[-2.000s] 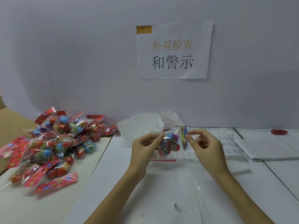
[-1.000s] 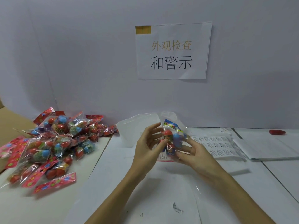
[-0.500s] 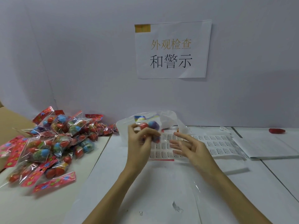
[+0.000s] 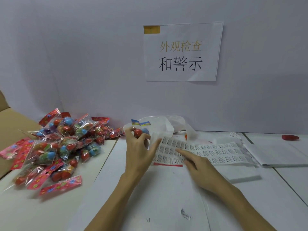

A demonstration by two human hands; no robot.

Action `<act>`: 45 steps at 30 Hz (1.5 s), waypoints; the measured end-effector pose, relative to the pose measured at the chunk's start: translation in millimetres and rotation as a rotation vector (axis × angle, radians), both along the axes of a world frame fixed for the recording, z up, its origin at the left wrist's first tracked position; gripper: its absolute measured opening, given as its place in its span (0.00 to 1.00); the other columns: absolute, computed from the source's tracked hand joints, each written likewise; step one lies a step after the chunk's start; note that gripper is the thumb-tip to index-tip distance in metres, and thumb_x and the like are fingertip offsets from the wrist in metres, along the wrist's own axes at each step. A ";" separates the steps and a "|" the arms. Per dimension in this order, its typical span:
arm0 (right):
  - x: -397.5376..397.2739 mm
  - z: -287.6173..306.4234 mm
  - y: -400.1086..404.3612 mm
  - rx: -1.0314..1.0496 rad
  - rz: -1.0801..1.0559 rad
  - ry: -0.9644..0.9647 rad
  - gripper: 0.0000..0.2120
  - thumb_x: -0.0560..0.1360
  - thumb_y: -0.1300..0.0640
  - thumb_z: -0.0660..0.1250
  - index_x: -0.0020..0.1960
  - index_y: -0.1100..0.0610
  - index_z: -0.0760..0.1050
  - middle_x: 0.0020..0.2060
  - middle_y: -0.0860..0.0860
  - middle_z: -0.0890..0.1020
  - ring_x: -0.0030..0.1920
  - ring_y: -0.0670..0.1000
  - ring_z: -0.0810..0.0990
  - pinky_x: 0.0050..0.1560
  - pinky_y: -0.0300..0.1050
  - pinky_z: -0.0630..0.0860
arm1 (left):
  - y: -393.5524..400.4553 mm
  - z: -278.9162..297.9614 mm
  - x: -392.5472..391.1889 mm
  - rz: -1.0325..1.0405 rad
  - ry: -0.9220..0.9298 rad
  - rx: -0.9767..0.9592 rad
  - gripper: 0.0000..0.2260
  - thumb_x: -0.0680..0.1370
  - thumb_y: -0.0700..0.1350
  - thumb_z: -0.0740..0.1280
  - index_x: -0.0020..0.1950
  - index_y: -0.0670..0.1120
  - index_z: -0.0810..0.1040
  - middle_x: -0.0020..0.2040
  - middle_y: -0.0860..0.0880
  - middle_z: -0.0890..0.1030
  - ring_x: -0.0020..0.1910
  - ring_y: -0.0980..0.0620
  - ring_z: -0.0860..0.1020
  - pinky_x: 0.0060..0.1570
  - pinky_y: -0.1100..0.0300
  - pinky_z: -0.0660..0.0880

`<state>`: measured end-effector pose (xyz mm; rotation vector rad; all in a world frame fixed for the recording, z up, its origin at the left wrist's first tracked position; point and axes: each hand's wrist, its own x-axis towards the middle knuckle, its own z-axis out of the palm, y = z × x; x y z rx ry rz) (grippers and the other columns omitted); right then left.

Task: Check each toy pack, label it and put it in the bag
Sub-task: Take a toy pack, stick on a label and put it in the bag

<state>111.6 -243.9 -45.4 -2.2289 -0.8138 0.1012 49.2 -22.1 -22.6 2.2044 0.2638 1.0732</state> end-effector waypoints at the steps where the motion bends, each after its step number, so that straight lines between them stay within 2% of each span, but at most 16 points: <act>1: 0.0 0.2 -0.2 0.006 0.002 0.004 0.22 0.85 0.58 0.61 0.76 0.41 0.71 0.66 0.44 0.81 0.67 0.44 0.78 0.58 0.20 0.65 | -0.2 -1.4 1.5 -0.033 0.008 -0.039 0.12 0.77 0.51 0.76 0.43 0.43 0.82 0.63 0.52 0.63 0.53 0.51 0.76 0.47 0.68 0.78; 4: -1.5 2.3 -0.1 0.064 -0.023 -0.026 0.21 0.84 0.59 0.63 0.73 0.42 0.74 0.58 0.45 0.85 0.59 0.43 0.82 0.57 0.26 0.71 | -1.5 -4.1 5.1 -0.115 0.030 -0.182 0.09 0.79 0.47 0.75 0.41 0.45 0.82 0.61 0.50 0.66 0.52 0.49 0.79 0.45 0.70 0.78; 6: -4.4 5.6 2.2 0.183 -0.061 -0.081 0.18 0.83 0.61 0.65 0.70 0.46 0.77 0.59 0.43 0.84 0.58 0.40 0.82 0.57 0.28 0.74 | -3.0 -5.2 6.2 -0.161 0.027 -0.204 0.08 0.79 0.47 0.73 0.41 0.47 0.82 0.60 0.50 0.67 0.52 0.53 0.78 0.44 0.72 0.78; 9: -7.0 11.4 5.6 0.371 -0.077 -0.220 0.19 0.81 0.67 0.67 0.66 0.49 0.79 0.63 0.44 0.81 0.60 0.39 0.80 0.59 0.33 0.78 | -6.5 -6.8 6.9 -0.229 0.051 -0.173 0.09 0.81 0.47 0.71 0.43 0.45 0.83 0.60 0.51 0.68 0.54 0.61 0.77 0.45 0.68 0.79; 13: -5.6 15.7 6.3 0.388 -0.046 -0.409 0.20 0.80 0.66 0.69 0.68 0.49 0.78 0.68 0.42 0.77 0.70 0.41 0.74 0.69 0.33 0.69 | -14.7 -10.9 7.8 -0.335 0.069 -0.024 0.07 0.82 0.45 0.70 0.47 0.44 0.84 0.61 0.50 0.67 0.53 0.63 0.75 0.51 0.59 0.80; 16: -7.2 12.5 8.0 0.365 -0.021 -0.410 0.20 0.79 0.64 0.72 0.65 0.45 0.79 0.62 0.36 0.79 0.64 0.40 0.77 0.64 0.35 0.72 | -24.1 -14.0 5.3 -0.403 0.073 0.042 0.08 0.82 0.49 0.69 0.51 0.47 0.85 0.62 0.55 0.66 0.55 0.59 0.76 0.52 0.62 0.80; 19: -5.1 8.0 9.6 0.382 -0.069 -0.365 0.12 0.78 0.61 0.74 0.57 0.47 0.81 0.53 0.39 0.83 0.55 0.43 0.80 0.57 0.42 0.77 | -31.7 -14.4 2.0 -0.401 0.114 0.109 0.17 0.81 0.60 0.65 0.51 0.48 0.85 0.63 0.60 0.62 0.54 0.55 0.77 0.52 0.68 0.79; 21: -2.2 6.3 8.6 0.388 -0.094 -0.326 0.09 0.77 0.61 0.74 0.53 0.48 0.81 0.48 0.40 0.83 0.50 0.45 0.81 0.53 0.47 0.78 | -34.7 -14.6 1.4 -0.374 0.111 0.182 0.22 0.79 0.65 0.63 0.50 0.48 0.84 0.63 0.58 0.62 0.51 0.55 0.76 0.50 0.66 0.79; 23: -0.1 6.0 7.7 0.368 -0.096 -0.296 0.07 0.78 0.59 0.75 0.51 0.48 0.81 0.46 0.41 0.84 0.48 0.48 0.82 0.51 0.52 0.79 | -36.5 -15.0 1.1 -0.352 0.077 0.183 0.22 0.80 0.64 0.63 0.48 0.47 0.83 0.62 0.56 0.63 0.49 0.59 0.76 0.47 0.64 0.79; 26: 0.6 5.6 8.6 0.345 -0.103 -0.280 0.07 0.77 0.60 0.75 0.50 0.49 0.82 0.44 0.40 0.85 0.47 0.51 0.83 0.51 0.55 0.79 | -36.2 -17.4 2.5 -0.339 0.034 0.168 0.13 0.83 0.56 0.66 0.49 0.47 0.82 0.62 0.53 0.64 0.51 0.65 0.75 0.49 0.63 0.79; 29: -0.3 5.3 10.4 0.342 -0.114 -0.278 0.05 0.77 0.61 0.75 0.49 0.51 0.84 0.43 0.40 0.86 0.47 0.50 0.84 0.52 0.54 0.79 | -33.4 -20.7 5.2 -0.336 0.046 0.176 0.07 0.84 0.47 0.67 0.50 0.45 0.81 0.64 0.51 0.65 0.51 0.53 0.77 0.50 0.56 0.81; 32: -0.6 3.5 10.7 0.330 -0.111 -0.301 0.03 0.77 0.60 0.75 0.49 0.52 0.86 0.43 0.41 0.87 0.47 0.53 0.84 0.52 0.56 0.79 | -32.3 -22.6 7.0 -0.321 0.076 0.163 0.09 0.85 0.46 0.66 0.50 0.44 0.82 0.66 0.48 0.66 0.53 0.48 0.78 0.48 0.51 0.81; 34: -1.8 2.6 11.9 0.316 -0.112 -0.315 0.04 0.78 0.59 0.75 0.51 0.52 0.86 0.44 0.42 0.87 0.47 0.53 0.85 0.52 0.54 0.80 | -32.2 -23.6 7.4 -0.324 0.090 0.159 0.10 0.85 0.47 0.65 0.50 0.45 0.82 0.66 0.49 0.66 0.53 0.49 0.78 0.48 0.51 0.81; 38: -4.5 5.4 13.5 0.386 -0.144 -0.305 0.05 0.77 0.61 0.76 0.49 0.52 0.82 0.43 0.40 0.85 0.48 0.43 0.84 0.48 0.32 0.76 | -29.4 -23.3 8.9 -0.300 0.101 0.162 0.09 0.86 0.47 0.64 0.52 0.46 0.82 0.66 0.49 0.66 0.51 0.48 0.78 0.47 0.51 0.82; 41: -1.9 8.1 11.9 0.384 -0.135 -0.394 0.07 0.74 0.64 0.77 0.45 0.55 0.81 0.43 0.44 0.83 0.48 0.46 0.82 0.49 0.34 0.75 | -29.8 -21.9 8.0 -0.309 0.085 0.189 0.08 0.86 0.44 0.63 0.52 0.44 0.80 0.64 0.50 0.66 0.54 0.50 0.76 0.49 0.55 0.81; 45: -1.3 7.8 11.2 0.388 -0.084 -0.356 0.07 0.75 0.67 0.76 0.45 0.57 0.82 0.42 0.45 0.83 0.46 0.45 0.82 0.48 0.33 0.76 | -32.4 -20.9 5.7 -0.384 0.073 0.204 0.07 0.84 0.41 0.61 0.54 0.44 0.78 0.63 0.53 0.63 0.58 0.57 0.70 0.57 0.58 0.78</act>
